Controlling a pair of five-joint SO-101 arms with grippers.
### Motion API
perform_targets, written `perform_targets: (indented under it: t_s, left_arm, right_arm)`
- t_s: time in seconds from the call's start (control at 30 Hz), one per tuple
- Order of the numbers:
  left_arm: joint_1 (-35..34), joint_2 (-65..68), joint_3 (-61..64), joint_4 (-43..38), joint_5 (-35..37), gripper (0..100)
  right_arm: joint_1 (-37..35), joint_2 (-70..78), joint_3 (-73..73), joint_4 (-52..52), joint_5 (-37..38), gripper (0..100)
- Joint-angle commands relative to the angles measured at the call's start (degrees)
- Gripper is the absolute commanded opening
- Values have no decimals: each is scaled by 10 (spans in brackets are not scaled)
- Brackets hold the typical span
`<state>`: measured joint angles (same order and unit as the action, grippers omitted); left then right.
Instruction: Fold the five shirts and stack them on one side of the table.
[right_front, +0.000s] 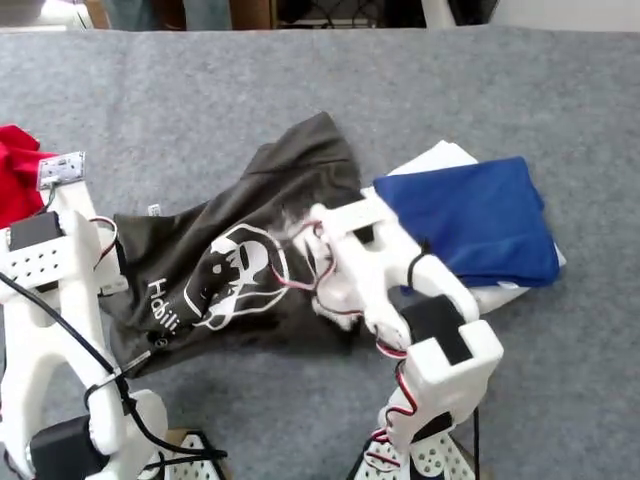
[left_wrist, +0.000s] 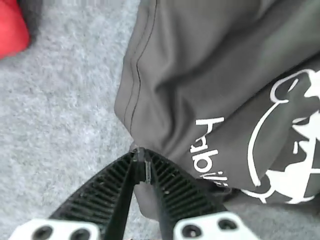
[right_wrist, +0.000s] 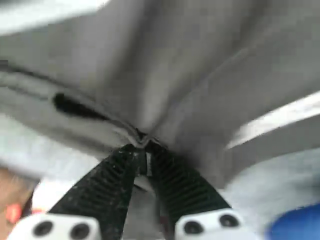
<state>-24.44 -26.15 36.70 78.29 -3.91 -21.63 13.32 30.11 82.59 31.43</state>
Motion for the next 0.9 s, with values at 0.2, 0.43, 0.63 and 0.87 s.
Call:
perform_targets:
  t_s: [0.2,0.43,0.63,0.87]
  left_arm:
    - [-73,55,-121,-9,15,30]
    - [-105,244,-243,25,59,30]
    - [-110,338,-327,58,79,30]
    - [-108,404,-434,38,137,45]
  right_arm:
    - [-5,-145,142,59,103,21]
    - [7,-274,-24,29,105,21]
    - [4,-208,-101,-203,-11,21]
    - [-24,-52,-123,-294,-46,21]
